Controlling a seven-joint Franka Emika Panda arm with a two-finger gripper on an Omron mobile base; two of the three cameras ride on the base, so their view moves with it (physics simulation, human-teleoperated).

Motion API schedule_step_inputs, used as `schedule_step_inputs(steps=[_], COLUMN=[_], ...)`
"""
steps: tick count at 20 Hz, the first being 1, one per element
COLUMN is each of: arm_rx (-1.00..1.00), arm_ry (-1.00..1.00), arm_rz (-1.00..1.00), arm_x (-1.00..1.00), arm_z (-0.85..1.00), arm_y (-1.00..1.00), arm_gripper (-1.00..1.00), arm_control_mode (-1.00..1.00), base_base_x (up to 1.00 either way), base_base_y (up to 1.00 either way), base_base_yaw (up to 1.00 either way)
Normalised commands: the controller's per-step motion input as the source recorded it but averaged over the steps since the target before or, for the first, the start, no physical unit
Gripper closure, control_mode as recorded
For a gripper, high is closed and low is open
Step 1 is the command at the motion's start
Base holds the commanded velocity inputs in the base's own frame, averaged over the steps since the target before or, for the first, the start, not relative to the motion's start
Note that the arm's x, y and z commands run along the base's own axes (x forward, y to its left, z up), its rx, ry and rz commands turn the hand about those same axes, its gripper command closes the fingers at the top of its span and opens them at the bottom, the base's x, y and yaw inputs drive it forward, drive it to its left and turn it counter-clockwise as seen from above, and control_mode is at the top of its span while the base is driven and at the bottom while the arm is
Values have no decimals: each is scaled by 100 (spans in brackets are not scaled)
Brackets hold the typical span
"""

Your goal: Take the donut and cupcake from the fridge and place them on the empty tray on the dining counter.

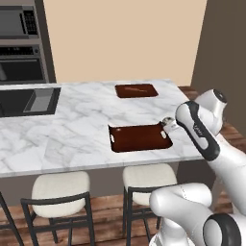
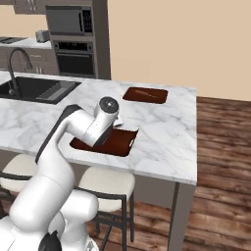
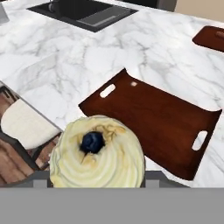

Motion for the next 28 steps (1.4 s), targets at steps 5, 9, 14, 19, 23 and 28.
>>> schedule_step_inputs(steps=[5,9,14,19,23,28], arm_rx=[0,0,0,0,0,0], arm_ry=[-14,3,8,18,11,-2], arm_rz=[0,0,0,0,1,3], arm_x=[26,38,41,49,31,9], arm_z=[-30,0,0,0,-14,-32], arm_y=[0,0,0,0,1,10], arm_gripper=[100,100,100,100,100,100], arm_control_mode=[-100,-100,-100,-100,-100,-100], base_base_x=[0,0,0,0,0,0], base_base_y=[0,0,0,0,0,0], base_base_yaw=[0,0,0,0,0,0])
